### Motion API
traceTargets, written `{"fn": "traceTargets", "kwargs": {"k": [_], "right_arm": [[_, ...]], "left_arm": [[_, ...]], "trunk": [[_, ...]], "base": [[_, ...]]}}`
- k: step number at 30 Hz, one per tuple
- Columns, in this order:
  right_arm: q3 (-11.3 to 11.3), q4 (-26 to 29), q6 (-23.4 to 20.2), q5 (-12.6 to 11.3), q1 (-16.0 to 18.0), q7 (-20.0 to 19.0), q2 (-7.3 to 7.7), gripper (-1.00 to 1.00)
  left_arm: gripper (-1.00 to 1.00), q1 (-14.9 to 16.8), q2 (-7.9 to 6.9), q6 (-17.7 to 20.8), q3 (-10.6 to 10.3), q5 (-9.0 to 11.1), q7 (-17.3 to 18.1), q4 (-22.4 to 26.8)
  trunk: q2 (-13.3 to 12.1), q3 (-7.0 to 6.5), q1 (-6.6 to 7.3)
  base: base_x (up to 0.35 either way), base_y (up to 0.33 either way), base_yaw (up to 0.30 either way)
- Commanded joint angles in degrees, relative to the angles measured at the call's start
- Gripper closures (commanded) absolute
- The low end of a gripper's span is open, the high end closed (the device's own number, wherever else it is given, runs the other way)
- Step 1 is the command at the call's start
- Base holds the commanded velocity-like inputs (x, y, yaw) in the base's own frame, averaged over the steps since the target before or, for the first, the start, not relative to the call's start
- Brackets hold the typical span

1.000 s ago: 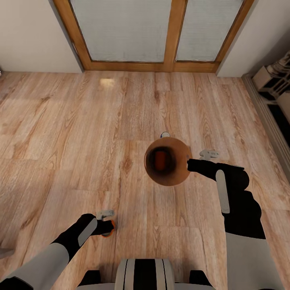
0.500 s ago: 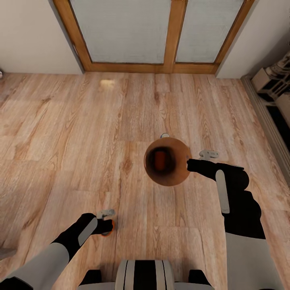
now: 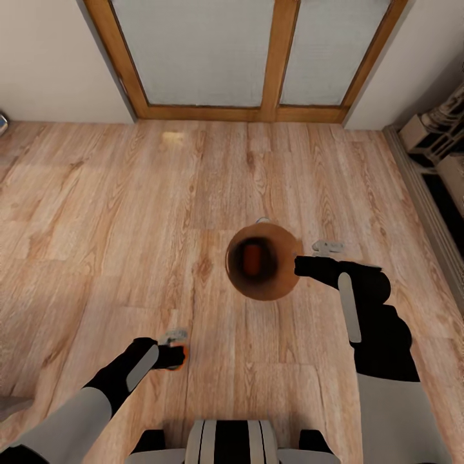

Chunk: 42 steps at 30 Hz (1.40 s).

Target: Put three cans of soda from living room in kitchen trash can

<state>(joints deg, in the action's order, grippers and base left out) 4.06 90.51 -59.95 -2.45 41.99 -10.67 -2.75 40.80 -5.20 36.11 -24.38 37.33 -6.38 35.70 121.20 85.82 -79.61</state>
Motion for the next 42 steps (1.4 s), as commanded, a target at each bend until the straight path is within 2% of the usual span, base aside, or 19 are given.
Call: {"fn": "traceTargets", "kwargs": {"k": [1, 3, 4, 10, 15, 18, 21, 23, 28, 31, 42], "right_arm": [[-0.2, 0.0, -0.1, -0.1, 0.0, -0.2, -0.09, 1.0], [-0.3, 0.0, -0.1, 0.6, 0.0, -0.2, -0.15, 1.0], [-0.4, 0.0, -0.1, 1.1, -0.1, -0.2, -0.19, 1.0], [-0.2, -0.3, -0.1, 1.6, -0.1, -0.1, -0.23, 1.0], [0.2, -0.6, -0.1, 1.6, -0.2, 0.1, -0.06, 1.0], [0.3, -0.7, -0.1, 1.6, -0.4, 0.2, -0.08, 1.0], [0.3, -0.7, -0.1, 1.6, -1.5, 0.4, -0.21, 1.0], [0.3, -0.8, -0.1, 1.6, -2.0, 0.7, -0.22, 1.0], [0.9, -0.8, -0.1, 1.6, -4.2, 6.1, -0.39, 1.0], [1.1, -0.8, -0.1, 1.5, -4.5, 7.8, -0.31, 1.0], [2.8, -1.3, -0.1, 1.6, -4.7, 9.3, -0.28, 1.0]], "left_arm": [[1.0, 0.0, -0.05, 0.0, 0.0, -0.1, 0.1, 0.9], [1.0, -0.1, -0.1, 0.2, -0.1, -0.1, 0.1, 2.2], [1.0, -0.1, -0.29, 0.5, -0.1, -0.1, 0.1, 4.4], [1.0, -0.1, -0.57, 2.9, -0.1, 0.0, 0.1, 10.1], [1.0, -0.1, -0.59, 7.7, 0.0, 0.0, -0.2, 17.3], [1.0, -0.1, -0.64, 11.8, 0.1, 0.0, -0.3, 23.5], [1.0, -0.7, -0.7, 13.6, 0.2, 0.0, -0.4, 27.8], [1.0, -0.9, -0.73, 14.0, 0.2, 0.0, -0.4, 28.6], [1.0, -1.2, -1.07, 15.5, 0.4, -0.1, -0.4, 29.8], [1.0, -1.2, -1.26, 16.0, 0.4, -0.1, -0.4, 29.9], [1.0, -1.2, -1.55, 16.5, 0.3, -0.1, -0.4, 30.1]], "trunk": [[-0.4, -0.19, 0.23], [-1.2, -0.55, 0.67], [-1.6, -0.73, 0.89], [-4.0, -1.8, 2.21], [-6.0, -2.7, 3.3], [-7.2, -3.24, 3.96], [-8.4, -3.78, 4.62], [-9.2, -4.14, 5.06], [-11.2, -5.04, 6.16], [-12.4, -5.57, 6.82], [-16.9, -7.55, 9.23]], "base": [[0.0, 0.0, 0.0], [0.0, 0.0, 0.0], [0.0, 0.0, 0.0], [0.0, 0.0, 0.0], [0.0, 0.0, 0.0], [0.0, 0.0, 0.0], [0.0, 0.0, 0.0], [0.0, 0.0, 0.0], [0.0, 0.0, 0.0], [0.0, 0.0, 0.0], [0.0, 0.0, 0.0]]}}
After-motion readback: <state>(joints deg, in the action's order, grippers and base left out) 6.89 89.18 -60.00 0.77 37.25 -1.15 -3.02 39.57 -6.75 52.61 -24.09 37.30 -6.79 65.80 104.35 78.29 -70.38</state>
